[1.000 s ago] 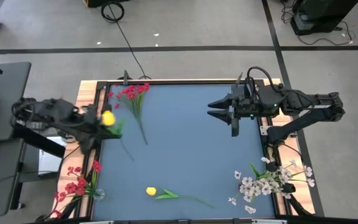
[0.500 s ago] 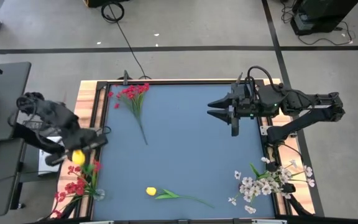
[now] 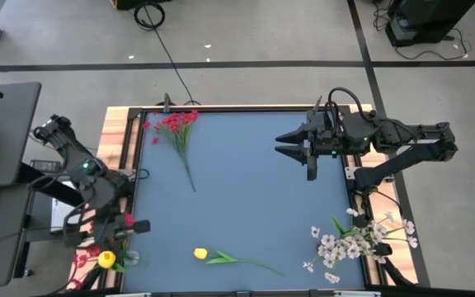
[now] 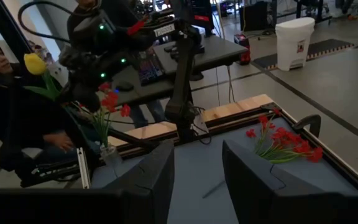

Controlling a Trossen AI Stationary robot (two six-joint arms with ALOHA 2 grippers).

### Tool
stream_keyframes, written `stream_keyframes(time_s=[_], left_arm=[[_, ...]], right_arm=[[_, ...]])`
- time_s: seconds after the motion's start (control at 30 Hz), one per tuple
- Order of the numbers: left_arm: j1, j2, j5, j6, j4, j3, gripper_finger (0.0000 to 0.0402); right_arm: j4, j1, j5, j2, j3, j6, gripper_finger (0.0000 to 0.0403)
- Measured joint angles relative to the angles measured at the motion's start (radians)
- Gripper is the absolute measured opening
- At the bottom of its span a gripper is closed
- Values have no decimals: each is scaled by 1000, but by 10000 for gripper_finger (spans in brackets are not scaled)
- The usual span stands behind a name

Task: Sort flowers into vase by color
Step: Put the top yellow tulip into the transparent vase

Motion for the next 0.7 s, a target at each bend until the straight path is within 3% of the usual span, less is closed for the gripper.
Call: stream_keyframes(time_s=[0.3, 0.47, 0.7], left_arm=[[-20, -22, -71, 41, -54, 1, 4], [-21, -28, -196, 133, -322, 124, 4], [-32, -26, -245, 148, -339, 194, 4]], right_arm=[[0, 0, 0, 0, 0, 0, 144], [0, 0, 0, 0, 0, 0, 144], [0, 0, 0, 0, 0, 0, 144]])
